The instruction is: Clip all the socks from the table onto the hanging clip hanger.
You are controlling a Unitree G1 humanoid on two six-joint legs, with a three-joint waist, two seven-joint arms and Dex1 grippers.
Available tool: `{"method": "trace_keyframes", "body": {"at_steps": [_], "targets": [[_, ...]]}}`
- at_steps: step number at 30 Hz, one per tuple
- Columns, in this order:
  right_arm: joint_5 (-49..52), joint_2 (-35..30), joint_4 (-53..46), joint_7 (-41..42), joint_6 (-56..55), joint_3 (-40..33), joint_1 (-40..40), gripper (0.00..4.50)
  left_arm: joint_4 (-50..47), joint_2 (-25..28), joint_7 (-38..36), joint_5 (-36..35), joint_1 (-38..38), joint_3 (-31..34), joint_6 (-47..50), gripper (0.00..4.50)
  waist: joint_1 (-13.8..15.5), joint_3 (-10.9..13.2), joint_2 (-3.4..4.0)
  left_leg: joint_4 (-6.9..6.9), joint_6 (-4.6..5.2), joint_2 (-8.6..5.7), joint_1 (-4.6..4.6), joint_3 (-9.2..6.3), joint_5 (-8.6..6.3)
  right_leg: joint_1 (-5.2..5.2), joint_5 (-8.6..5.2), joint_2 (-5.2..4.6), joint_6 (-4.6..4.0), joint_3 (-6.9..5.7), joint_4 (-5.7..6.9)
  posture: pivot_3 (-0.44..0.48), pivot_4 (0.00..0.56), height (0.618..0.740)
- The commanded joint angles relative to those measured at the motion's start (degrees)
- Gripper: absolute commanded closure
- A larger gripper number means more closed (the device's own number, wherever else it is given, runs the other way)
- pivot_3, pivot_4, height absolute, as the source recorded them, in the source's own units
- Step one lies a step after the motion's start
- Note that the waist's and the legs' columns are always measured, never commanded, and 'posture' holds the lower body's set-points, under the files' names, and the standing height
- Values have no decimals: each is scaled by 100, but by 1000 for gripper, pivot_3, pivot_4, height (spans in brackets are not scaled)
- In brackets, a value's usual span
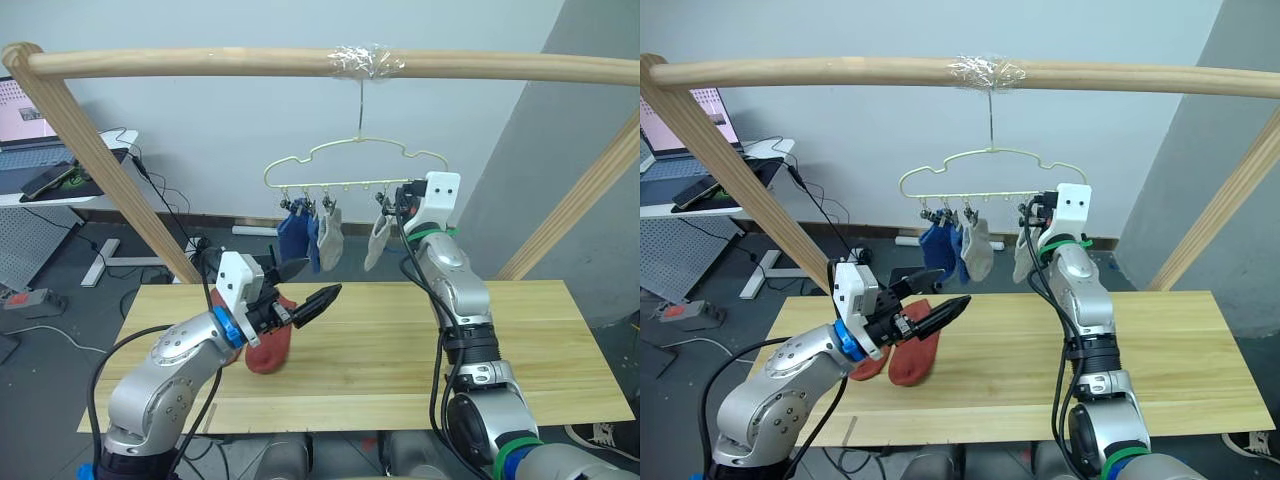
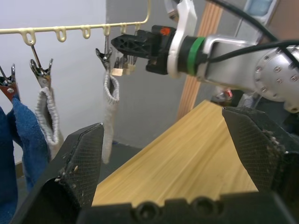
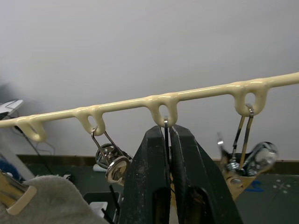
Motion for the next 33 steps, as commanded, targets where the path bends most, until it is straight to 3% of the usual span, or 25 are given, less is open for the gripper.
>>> {"method": "trace_keyframes", "body": {"at_steps": [1, 9, 16, 21, 29, 33], "targets": [[360, -230, -413, 317, 532, -145, -21, 4483, 584, -3, 241, 598, 78, -104, -266, 0, 0, 0, 0, 0, 0, 0, 2, 0, 0, 1, 0, 0, 0, 0, 0, 0, 124, 740], [884, -761, -1055, 643, 1764, -253, -44, 4483, 2975, -317, 601, 1860, -510, -367, -1095, 0, 10, 3, 2, 0, 1, 1, 4, -2, 0, 2, -1, 3, 0, -3, 0, -34, 141, 740], [997, -824, -1623, 568, 2332, -241, 108, 4483, 5206, -597, 781, 2753, -1315, -604, -2028, 0, -23, 4, 1, -1, 2, 0, 0, 1, 0, 0, 0, 2, 2, -2, -4, -76, 147, 740], [1000, -829, -1887, 498, 2548, -283, 199, 4483, 6122, -579, 832, 3157, -1601, -701, -2152, 0, -62, 4, 1, -5, 2, 0, -2, -1, -1, -4, -1, 2, 2, -4, -3, -92, 146, 740], [989, -823, -2055, 434, 2686, -313, 264, 4483, 6628, -687, 483, 3362, -1658, -817, -1955, 0, -69, 0, 5, 1, 2, 0, 4, -2, 0, 2, 0, 2, 5, -4, 2, -101, 129, 740], [995, -828, -2082, 436, 2711, -298, 285, 4500, 6479, -691, 272, 3503, -1499, -979, -2112, 1177, -70, -12, 18, 0, 2, 0, 6, -1, 0, 3, 0, 1, 5, -3, 2, -99, 120, 740]]}}
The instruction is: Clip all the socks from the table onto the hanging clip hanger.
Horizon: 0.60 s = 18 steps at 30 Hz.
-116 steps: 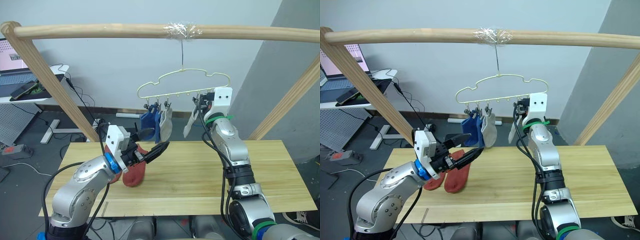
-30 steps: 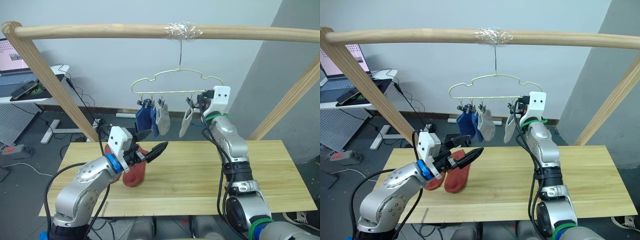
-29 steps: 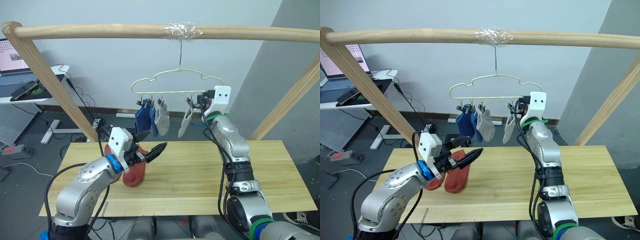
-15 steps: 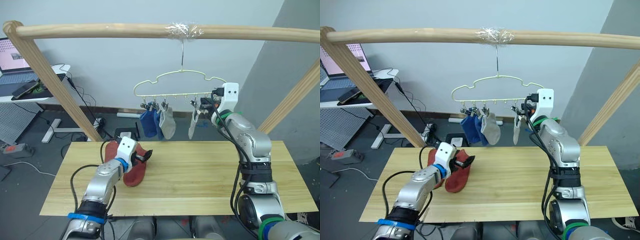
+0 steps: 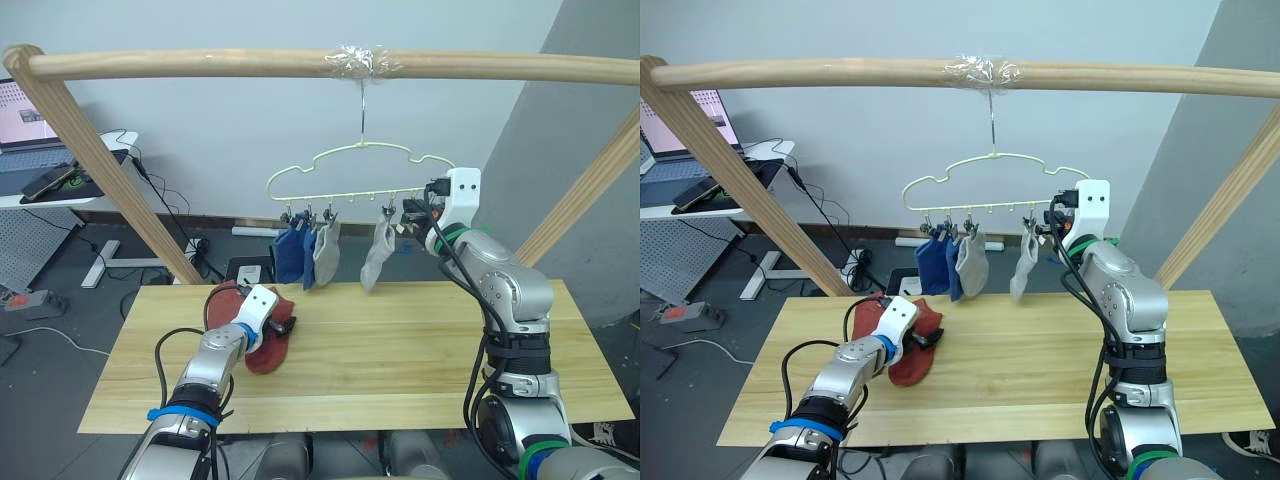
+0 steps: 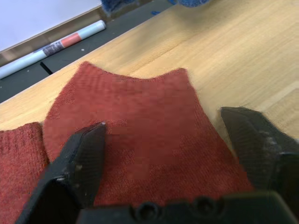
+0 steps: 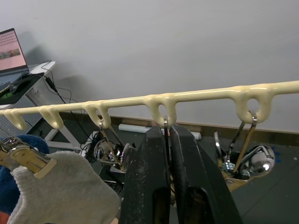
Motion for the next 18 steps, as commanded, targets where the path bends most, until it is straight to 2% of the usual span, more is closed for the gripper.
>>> {"method": "trace_keyframes", "body": {"at_steps": [1, 8, 11, 12, 18], "targets": [[85, -28, -234, -12, 13, -87, 11, 4500, -35, -54, -240, 185, 261, -270, -67, 1478, 0, -9, 8, 0, 0, 0, 0, 1, 0, 0, 0, 0, 0, 1, -1, -99, 120, 740], [102, -119, -147, 35, 30, -128, -57, 4500, -389, -162, -381, 278, 564, -433, -376, 3463, 6, -12, 11, 0, 0, 0, 0, 0, 0, 1, 0, -1, 0, 1, 0, -98, 117, 740], [178, -137, -125, 3, 131, -191, -113, 4500, -741, -314, -515, 61, 678, -369, -566, 4312, 8, -12, 12, 0, 0, 0, 0, 1, 0, 1, 0, -1, 0, 1, -1, -98, 119, 740], [214, -132, -135, -14, 201, -221, -128, 4500, -881, -380, -584, -35, 717, -332, -641, 4482, 10, -12, 12, 0, 0, 0, 0, 1, 0, 1, 0, -1, 0, 1, -1, -98, 119, 740], [852, 77, -208, -422, 1492, -927, -396, 4500, -2577, -863, -1342, -1008, 1046, -245, -904, 4482, 30, -11, 10, 1, 0, 1, -15, -4, 0, -5, 1, -3, -2, -2, -6, -99, 121, 740]]}}
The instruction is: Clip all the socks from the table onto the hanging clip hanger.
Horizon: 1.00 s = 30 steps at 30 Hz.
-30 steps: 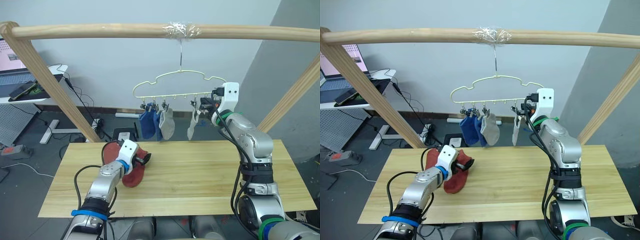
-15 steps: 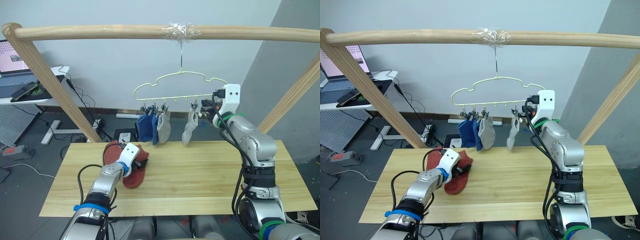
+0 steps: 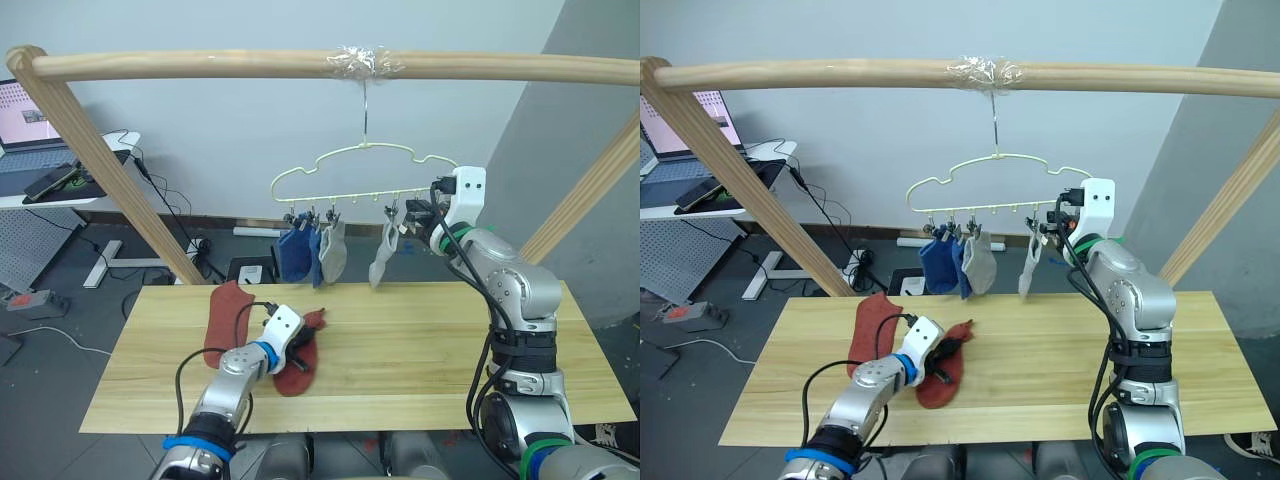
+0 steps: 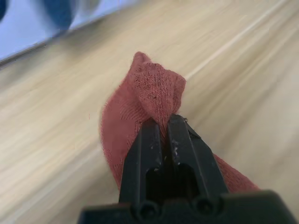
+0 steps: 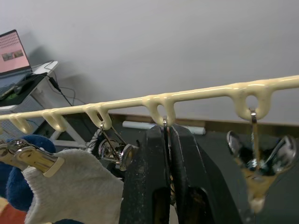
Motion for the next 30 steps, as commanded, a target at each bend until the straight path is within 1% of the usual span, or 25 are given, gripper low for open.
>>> {"method": "trace_keyframes", "body": {"at_steps": [1, 5, 9, 16, 21, 30], "targets": [[398, 65, -194, -283, 811, -502, -191, 4500, -1205, -113, -357, -538, 45, 25, -157, 4482, 4, -1, 1, 0, 0, 1, -1, -2, 0, 1, 0, 0, -1, -2, 0, -99, 121, 740], [683, 135, -252, -502, 1535, -896, -438, 4500, -2113, -241, -425, -847, 162, -111, 49, 4482, -6, -1, 2, 0, 0, 1, 3, 2, 0, 4, 0, 1, -1, 1, -1, -106, 119, 740], [835, 244, -285, -674, 2002, -1198, -613, 4500, -2466, -273, -367, -817, 157, -311, 137, 4482, -8, -1, 2, 0, 1, 0, 1, 2, 0, 3, -1, 1, 0, -1, -5, -107, 120, 740], [952, 655, -392, -1049, 2771, -1857, -977, 4500, -2137, -510, -61, -495, -290, -479, -61, 4482, -14, -1, 2, 6, 2, -2, -1, 3, 1, 4, -1, 2, 1, -2, -4, -116, 124, 740], [919, 800, -551, -1122, 3117, -2022, -1100, 4500, -1791, -586, 39, -357, -559, -462, -270, 4482, -32, -1, 2, 2, 2, -1, -1, 2, 0, 3, -2, 3, 1, -2, -5, -119, 126, 740], [771, 1042, -685, -1209, 3398, -2302, -1267, 4500, -1459, -554, -99, -195, -794, -583, -582, 4482, -75, 0, 3, 2, 2, -2, -6, 2, 0, 1, -2, 3, 2, -3, -8, -129, 131, 740]]}}
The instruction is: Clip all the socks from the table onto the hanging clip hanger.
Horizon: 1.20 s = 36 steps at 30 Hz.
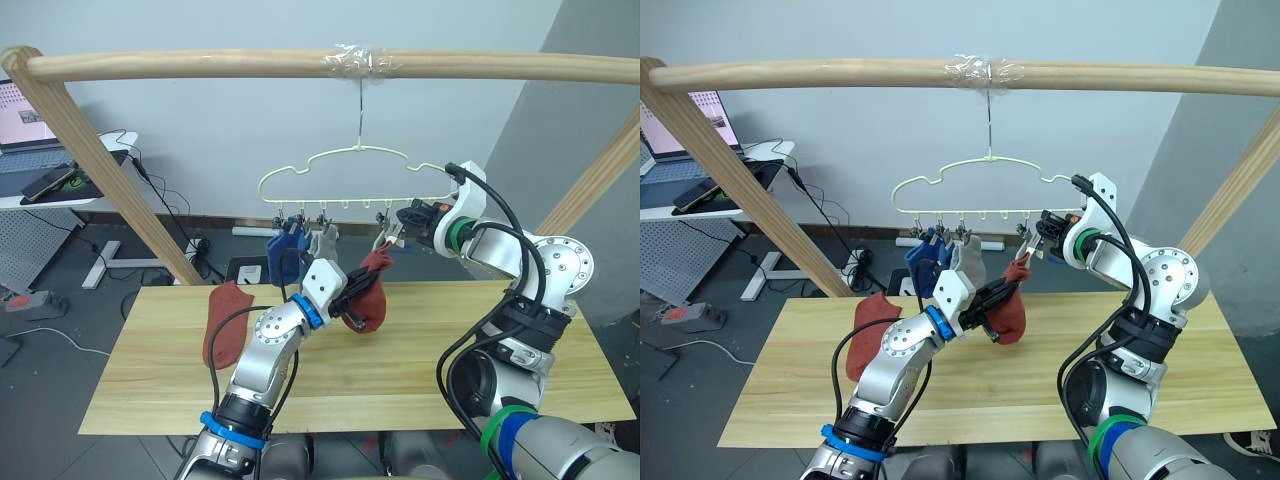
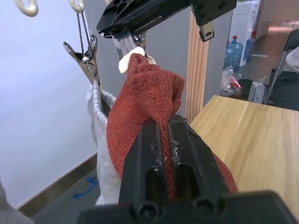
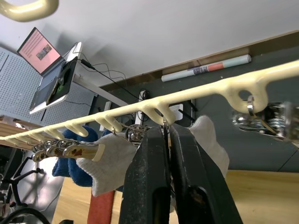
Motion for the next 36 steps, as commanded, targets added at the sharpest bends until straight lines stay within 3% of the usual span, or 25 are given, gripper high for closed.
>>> {"method": "trace_keyframes", "body": {"at_steps": [1, 24, 36], "targets": [[-89, 33, -195, -27, 89, -116, -127, 4500, -59, 16, -121, 68, -98, -101, -250, 4482, -17, 0, 0, 0, 0, 0, 0, 0, 0, 0, 0, 0, 0, 0, 0, -130, 132, 740], [-334, 95, -247, 152, 170, -85, -117, 4500, 237, -101, 26, 401, -403, -216, -710, 4482, -90, 0, 1, -1, 0, 0, -1, -2, 0, 0, -2, 0, 4, -1, -2, -126, 113, 740], [-460, 123, -337, 268, 212, -91, -58, 4500, 559, 189, 583, 1181, -607, -210, -1432, 4482, -91, 0, 1, -3, 0, -1, -2, -3, 0, -1, -1, 0, 3, -2, -1, -124, 101, 740]]}}
